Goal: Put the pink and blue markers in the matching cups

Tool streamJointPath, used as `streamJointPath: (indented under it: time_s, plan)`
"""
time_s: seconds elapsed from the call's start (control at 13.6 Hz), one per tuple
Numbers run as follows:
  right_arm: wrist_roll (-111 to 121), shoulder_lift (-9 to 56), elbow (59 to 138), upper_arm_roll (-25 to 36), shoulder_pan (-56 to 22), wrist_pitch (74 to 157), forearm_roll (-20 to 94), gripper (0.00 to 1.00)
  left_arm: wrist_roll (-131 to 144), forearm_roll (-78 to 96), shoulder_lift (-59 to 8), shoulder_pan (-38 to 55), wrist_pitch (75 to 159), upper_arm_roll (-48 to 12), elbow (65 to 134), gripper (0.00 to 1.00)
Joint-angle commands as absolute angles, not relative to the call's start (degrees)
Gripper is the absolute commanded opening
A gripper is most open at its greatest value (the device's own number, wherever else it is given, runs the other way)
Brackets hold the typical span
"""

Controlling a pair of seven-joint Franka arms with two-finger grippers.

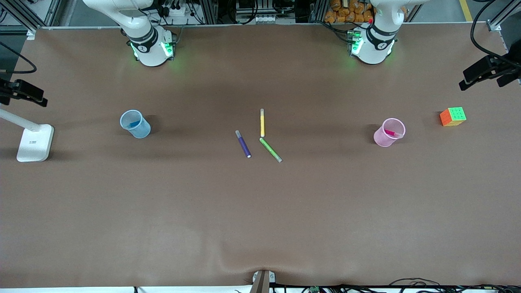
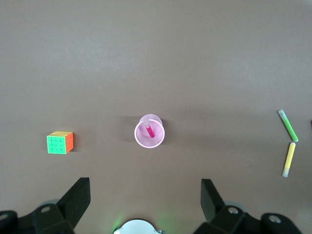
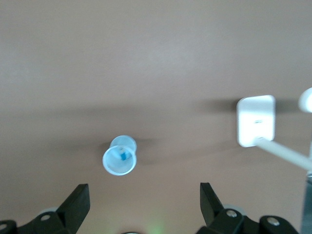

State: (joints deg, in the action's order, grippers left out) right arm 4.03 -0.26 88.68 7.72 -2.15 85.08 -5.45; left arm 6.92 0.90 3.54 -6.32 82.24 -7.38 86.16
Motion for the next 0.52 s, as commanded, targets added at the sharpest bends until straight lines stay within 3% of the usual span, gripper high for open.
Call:
streamJointPath:
  time_s: [0.0,0.44]
  plan:
    - [5.18,-1.22,86.82,8.17,-2.81,83.77,-2.58,1.0,6.68,1.67,7.55,-2.92,80.86,-5.29,90.06,1.0]
    - [5.8,-6.14,93.67,8.08,-2.55,86.82,2.01,1.0,7.38,1.14,9.05,-0.88,80.6,-3.43,92.02,1.0]
